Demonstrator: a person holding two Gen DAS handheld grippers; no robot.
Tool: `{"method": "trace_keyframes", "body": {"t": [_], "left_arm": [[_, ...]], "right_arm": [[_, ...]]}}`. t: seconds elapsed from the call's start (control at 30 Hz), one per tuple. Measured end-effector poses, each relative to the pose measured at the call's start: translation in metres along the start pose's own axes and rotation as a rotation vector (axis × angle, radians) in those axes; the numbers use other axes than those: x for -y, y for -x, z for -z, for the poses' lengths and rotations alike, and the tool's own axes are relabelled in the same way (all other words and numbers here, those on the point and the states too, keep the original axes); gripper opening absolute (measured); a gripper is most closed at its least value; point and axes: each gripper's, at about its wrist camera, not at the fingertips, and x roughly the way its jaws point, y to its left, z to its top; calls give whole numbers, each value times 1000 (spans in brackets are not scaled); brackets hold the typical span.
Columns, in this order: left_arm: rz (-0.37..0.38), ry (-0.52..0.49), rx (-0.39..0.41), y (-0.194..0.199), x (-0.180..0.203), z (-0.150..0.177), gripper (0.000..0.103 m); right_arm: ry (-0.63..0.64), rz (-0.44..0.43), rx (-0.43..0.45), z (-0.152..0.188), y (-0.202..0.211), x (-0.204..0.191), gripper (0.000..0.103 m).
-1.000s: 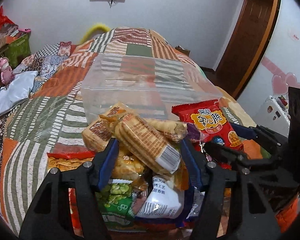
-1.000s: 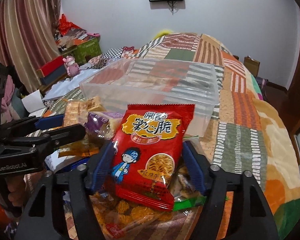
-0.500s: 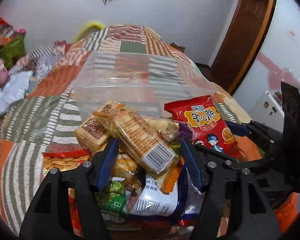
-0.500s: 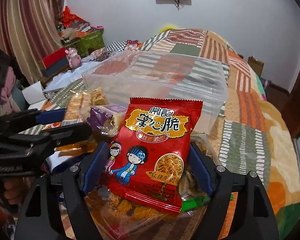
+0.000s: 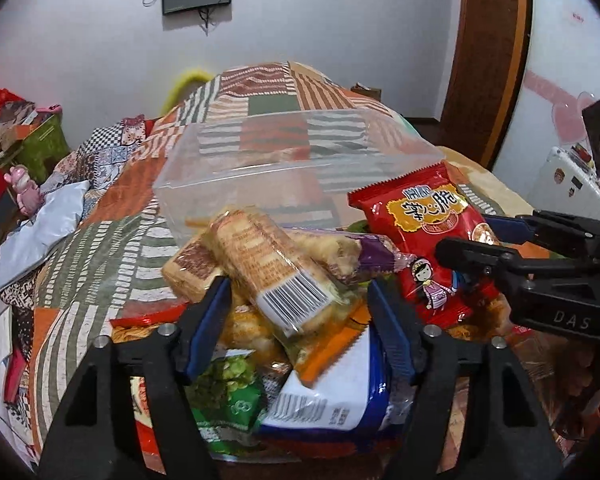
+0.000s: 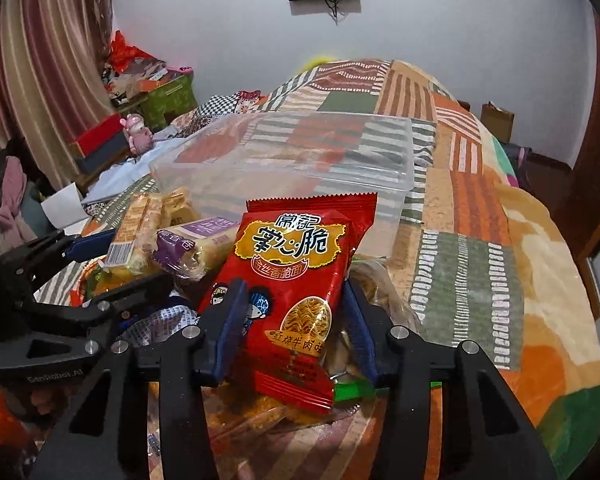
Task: Organize snacks
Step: 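Lift the wafer pack with left tool while right tool lifts red bag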
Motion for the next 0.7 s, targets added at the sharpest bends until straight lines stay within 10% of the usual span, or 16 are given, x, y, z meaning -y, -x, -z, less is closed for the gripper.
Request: {"method": "trace_keyframes", "body": {"t": [0.3, 0.7], "left_arm": [[22, 92, -22, 8, -32, 9, 54], [-3, 71, 29, 9, -28, -10, 68]], "right_arm": [[62, 18, -47, -2, -10, -22, 83], [124, 114, -93, -3, -27, -27, 87]]}}
